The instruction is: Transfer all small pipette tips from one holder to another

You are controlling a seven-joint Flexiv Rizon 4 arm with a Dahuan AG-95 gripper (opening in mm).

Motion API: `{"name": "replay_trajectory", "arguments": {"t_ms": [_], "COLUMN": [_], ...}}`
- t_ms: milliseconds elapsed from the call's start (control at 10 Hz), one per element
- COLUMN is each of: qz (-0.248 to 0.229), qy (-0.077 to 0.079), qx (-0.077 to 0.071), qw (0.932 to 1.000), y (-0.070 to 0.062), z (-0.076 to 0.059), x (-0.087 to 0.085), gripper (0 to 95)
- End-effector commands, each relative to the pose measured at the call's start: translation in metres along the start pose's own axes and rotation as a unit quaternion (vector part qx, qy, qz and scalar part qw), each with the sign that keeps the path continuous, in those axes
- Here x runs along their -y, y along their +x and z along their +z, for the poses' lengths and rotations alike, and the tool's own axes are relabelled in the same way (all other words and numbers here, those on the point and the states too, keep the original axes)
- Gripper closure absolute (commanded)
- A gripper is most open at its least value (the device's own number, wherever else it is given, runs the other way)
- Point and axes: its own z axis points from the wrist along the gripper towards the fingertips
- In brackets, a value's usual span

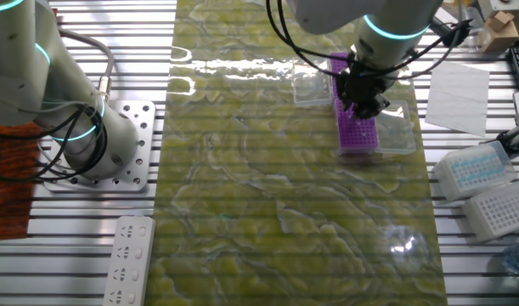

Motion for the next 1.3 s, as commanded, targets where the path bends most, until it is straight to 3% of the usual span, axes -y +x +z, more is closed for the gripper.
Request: {"name": "replay_trajectory", "arguments": {"t_ms": [100, 200, 300, 1300], "qz": [-0.003, -0.003, -0.004, -0.004], "qy": [0.000, 0.000, 0.001, 0.001], "qx": [0.003, 0.003, 0.004, 0.004], "qw": [1.0000, 1.0000, 1.0000, 1.0000], "y": [-0.0006, -0.0006, -0.0007, -0.0007], "z": [0.0016, 0.0019, 0.0029, 0.0029], "x": [-0.0001, -0.0001, -0.0003, -0.0003], "gripper": [76.0, 76.0, 95.0, 95.0]}}
